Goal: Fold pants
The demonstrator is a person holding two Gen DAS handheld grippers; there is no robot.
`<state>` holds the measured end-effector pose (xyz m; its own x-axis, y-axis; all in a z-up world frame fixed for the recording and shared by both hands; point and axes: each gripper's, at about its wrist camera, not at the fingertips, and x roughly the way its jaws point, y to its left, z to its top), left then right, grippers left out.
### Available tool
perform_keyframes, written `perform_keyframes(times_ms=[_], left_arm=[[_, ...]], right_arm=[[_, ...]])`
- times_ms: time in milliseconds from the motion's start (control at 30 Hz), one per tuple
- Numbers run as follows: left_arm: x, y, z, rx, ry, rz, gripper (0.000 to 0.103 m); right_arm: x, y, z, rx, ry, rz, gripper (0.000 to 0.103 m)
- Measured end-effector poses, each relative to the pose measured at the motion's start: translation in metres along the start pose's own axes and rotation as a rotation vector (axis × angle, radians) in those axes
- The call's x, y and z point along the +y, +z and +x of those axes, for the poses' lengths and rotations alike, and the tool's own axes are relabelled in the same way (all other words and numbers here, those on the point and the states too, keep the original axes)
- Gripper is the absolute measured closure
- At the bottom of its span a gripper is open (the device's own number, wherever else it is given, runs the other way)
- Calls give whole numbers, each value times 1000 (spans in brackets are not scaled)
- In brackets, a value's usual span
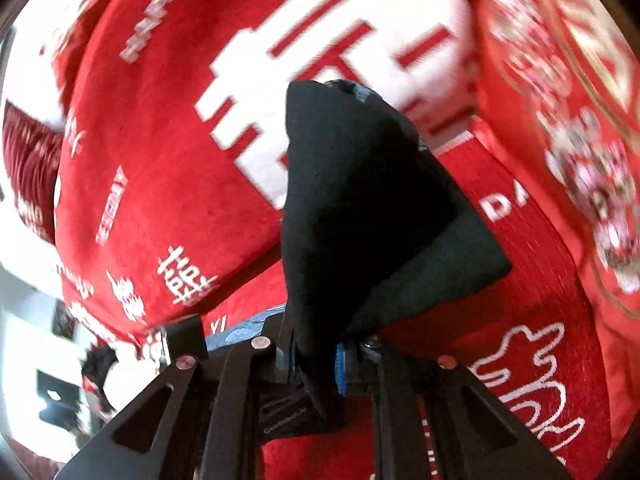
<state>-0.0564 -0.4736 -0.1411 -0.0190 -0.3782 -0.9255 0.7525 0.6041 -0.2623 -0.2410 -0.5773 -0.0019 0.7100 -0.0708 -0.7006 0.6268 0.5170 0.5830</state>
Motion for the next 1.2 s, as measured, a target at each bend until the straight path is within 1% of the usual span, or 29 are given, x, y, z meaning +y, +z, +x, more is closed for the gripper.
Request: perform_keyframes(times_ms=[33, 67, 100, 133, 200, 267, 300, 400, 467, 500, 567, 633, 667, 700, 733, 767, 833, 900, 933, 967, 1000, 1033, 1100, 1133, 1200], left_arm=[[8, -2, -8, -9, 0, -7, 32], [21, -4, -21, -25, 8, -11, 19], [34, -6, -34, -45, 15, -17, 14], [44, -8, -42, -62, 21, -23, 12], [75, -13, -63, -79, 38, -37, 12], [106, -18, -79, -74, 69, -58, 12], [129, -23, -87, -66, 89, -78, 12], [179, -37, -101, -53, 146, -124, 12], [217, -52, -110, -47, 197, -158, 12], [230, -57, -112, -43, 216, -171, 12], [258, -68, -110, -16, 249, -200, 12], [275, -79, -105, 9, 278, -210, 12], [282, -83, -102, 16, 281, -214, 12], [285, -87, -102, 21, 278, -217, 12], [287, -89, -101, 25, 275, -218, 12], [291, -92, -102, 27, 269, -220, 12], [288, -88, -97, 34, 247, -221, 12], [283, -86, -98, 32, 207, -211, 12], [277, -79, -98, 32, 193, -203, 12], [271, -77, -98, 35, 169, -187, 12], [265, -73, -98, 38, 152, -177, 12], [257, -70, -97, 43, 127, -167, 12], [241, -68, -102, 53, 77, -163, 12], [236, -65, -104, 55, 48, -165, 12], [226, -59, -106, 53, -26, -169, 12]], right_arm=[[13, -1, 0, 1, -7, -35, 88], [27, -3, 1, 3, -15, -73, 88], [43, -6, 3, 8, -20, -112, 88], [59, -10, 7, 14, -28, -151, 88], [87, -20, 17, 29, -47, -221, 88], [115, -33, 33, 53, -72, -280, 88], [130, -44, 45, 73, -88, -314, 88], [168, -77, 87, 142, -152, -407, 85], [187, -105, 120, 196, -200, -469, 81], [193, -118, 135, 217, -225, -497, 80], [203, -148, 166, 262, -307, -582, 75], [212, -185, 193, 288, -447, -731, 71], [216, -201, 201, 292, -515, -815, 67], [220, -210, 203, 291, -550, -869, 62], [222, -218, 202, 290, -562, -910, 53], [225, -224, 199, 295, -547, -932, 48], [230, -231, 185, 311, -496, -934, 46], [231, -229, 171, 359, -409, -880, 46], [229, -223, 165, 388, -350, -805, 46], [221, -213, 158, 411, -275, -691, 46], [209, -199, 151, 424, -188, -535, 46], [198, -191, 145, 426, -119, -389, 46], [164, -171, 140, 421, 7, -84, 46], [147, -164, 141, 414, 48, 32, 46], [121, -159, 142, 389, 118, 201, 46]])
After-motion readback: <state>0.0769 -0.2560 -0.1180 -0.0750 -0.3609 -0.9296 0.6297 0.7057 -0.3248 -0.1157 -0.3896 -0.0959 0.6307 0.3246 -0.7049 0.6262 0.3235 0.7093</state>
